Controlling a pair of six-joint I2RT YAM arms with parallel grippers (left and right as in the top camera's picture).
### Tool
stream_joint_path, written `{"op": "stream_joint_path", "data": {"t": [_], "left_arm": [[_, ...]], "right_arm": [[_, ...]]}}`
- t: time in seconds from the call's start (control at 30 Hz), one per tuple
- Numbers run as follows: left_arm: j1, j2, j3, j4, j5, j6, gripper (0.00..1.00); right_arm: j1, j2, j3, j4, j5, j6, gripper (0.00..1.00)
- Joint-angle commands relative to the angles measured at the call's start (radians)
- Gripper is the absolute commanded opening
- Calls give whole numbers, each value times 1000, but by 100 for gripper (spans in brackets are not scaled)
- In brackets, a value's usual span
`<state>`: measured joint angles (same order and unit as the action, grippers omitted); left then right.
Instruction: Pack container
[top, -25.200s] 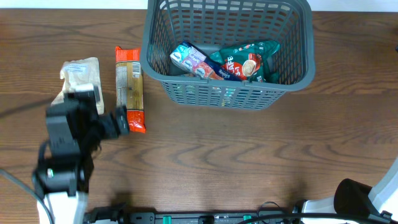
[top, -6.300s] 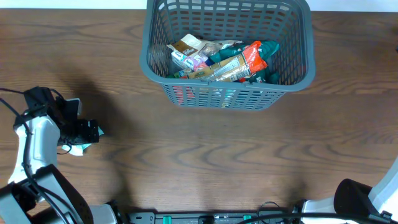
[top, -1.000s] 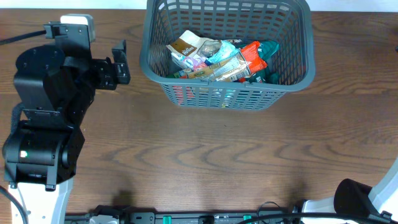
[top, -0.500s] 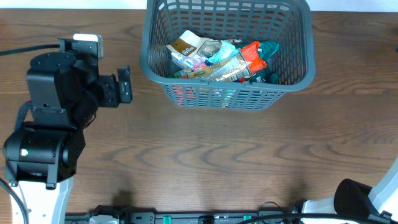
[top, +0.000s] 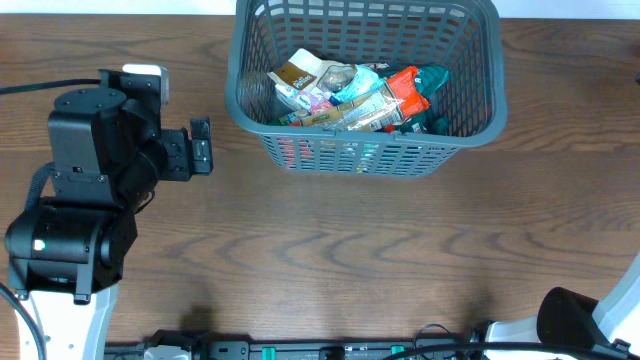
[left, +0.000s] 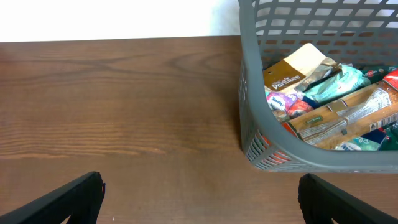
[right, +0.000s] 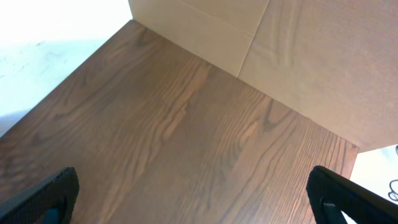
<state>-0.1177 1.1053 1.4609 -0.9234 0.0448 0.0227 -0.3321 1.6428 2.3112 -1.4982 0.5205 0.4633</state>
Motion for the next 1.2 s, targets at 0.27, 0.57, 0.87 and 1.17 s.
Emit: {"op": "stream_joint_path", "data": {"t": [0.27, 0.57, 0.87, 1.17], "left_arm": [[6, -59, 9, 22, -13, 18, 99], [6, -253, -68, 101, -13, 21, 99], [19, -470, -204, 129, -12, 21, 99], [97, -669, -427, 208, -11, -24, 99]], "right_arm": [[-3, -2, 8, 2, 13, -8, 99], [-3, -2, 8, 1, 13, -8, 99], [-3, -2, 8, 1, 13, -8, 99], [-3, -2, 8, 1, 13, -8, 99]]}}
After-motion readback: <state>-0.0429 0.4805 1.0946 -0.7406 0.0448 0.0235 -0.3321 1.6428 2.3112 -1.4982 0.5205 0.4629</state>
